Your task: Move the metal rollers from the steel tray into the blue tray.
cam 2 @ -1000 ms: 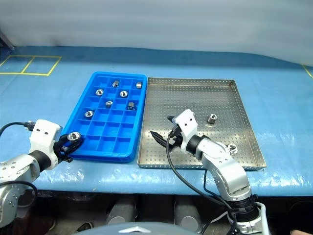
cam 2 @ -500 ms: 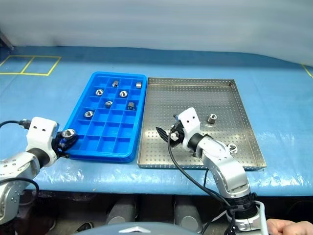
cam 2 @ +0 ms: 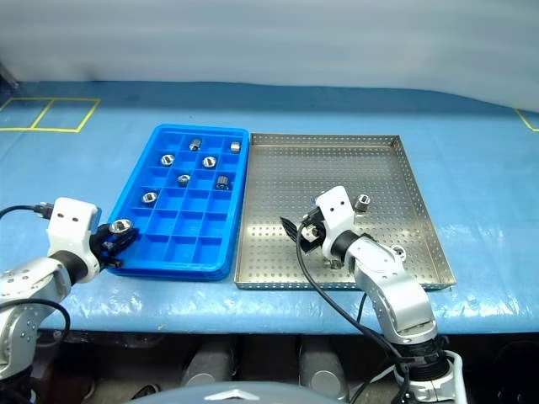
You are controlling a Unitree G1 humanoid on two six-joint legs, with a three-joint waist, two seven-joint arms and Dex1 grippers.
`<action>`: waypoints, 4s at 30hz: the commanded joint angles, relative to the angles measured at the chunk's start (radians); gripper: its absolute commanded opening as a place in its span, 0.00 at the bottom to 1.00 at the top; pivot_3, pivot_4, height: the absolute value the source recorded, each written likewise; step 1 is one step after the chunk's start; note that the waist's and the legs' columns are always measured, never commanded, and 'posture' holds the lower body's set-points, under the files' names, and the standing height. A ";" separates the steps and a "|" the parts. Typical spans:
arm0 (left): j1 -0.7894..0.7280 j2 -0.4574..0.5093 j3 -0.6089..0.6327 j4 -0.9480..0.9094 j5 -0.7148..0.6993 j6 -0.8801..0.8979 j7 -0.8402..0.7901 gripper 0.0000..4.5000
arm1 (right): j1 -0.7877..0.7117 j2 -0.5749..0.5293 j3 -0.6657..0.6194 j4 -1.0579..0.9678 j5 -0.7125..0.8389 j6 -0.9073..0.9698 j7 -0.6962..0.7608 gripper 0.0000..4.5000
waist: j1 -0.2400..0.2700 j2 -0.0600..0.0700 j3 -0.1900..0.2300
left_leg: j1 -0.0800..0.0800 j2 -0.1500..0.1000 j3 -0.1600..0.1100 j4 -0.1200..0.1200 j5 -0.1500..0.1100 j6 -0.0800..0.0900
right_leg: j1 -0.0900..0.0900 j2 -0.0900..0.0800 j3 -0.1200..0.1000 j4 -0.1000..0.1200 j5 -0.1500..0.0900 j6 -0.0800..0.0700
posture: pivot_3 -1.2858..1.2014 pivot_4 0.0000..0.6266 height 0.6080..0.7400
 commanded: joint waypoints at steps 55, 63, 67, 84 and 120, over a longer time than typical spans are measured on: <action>-1.105 -0.686 -0.551 1.730 0.360 -0.983 -0.016 1.00 | 0.183 -0.022 -0.103 -0.284 -0.063 0.036 -0.136 1.00 | -0.236 0.000 -0.001 | -0.003 -0.003 0.000 0.001 0.000 0.001 | 0.000 0.000 0.004 -0.002 0.004 0.011 | 0.40 0.24 1.00; -1.077 -0.672 -0.546 1.722 0.386 -0.966 0.002 0.72 | 0.160 -0.017 -0.097 -0.256 -0.065 0.034 -0.139 1.00 | -0.242 0.000 -0.001 | -0.003 -0.003 0.000 0.001 0.000 0.001 | 0.000 0.000 0.004 -0.001 0.004 0.011 | 0.41 0.24 1.00; -1.054 -0.659 -0.532 1.699 0.386 -0.957 0.000 0.42 | 0.151 -0.014 -0.095 -0.244 -0.066 0.034 -0.138 1.00 | -0.240 0.000 -0.001 | -0.003 -0.003 0.000 0.001 0.000 0.001 | 0.000 0.000 0.004 -0.001 0.004 0.011 | 0.41 0.24 1.00; -0.750 -0.414 -0.478 0.857 0.270 -0.643 -0.221 0.42 | 0.128 -0.034 -0.004 -0.195 -0.042 0.012 -0.032 1.00 | -0.224 0.001 -0.001 | -0.002 -0.002 0.001 -0.001 0.000 0.001 | -0.002 0.001 0.006 0.000 0.005 0.011 | 0.44 0.24 1.00; -0.225 -0.130 -0.181 0.051 0.195 -0.087 0.022 0.42 | 0.020 -0.010 0.022 -0.071 0.002 -0.009 0.053 1.00 | -0.018 0.000 -0.001 | 0.000 -0.001 -0.001 0.001 0.000 0.001 | 0.001 0.000 0.001 0.001 0.002 0.004 | 0.53 0.24 1.00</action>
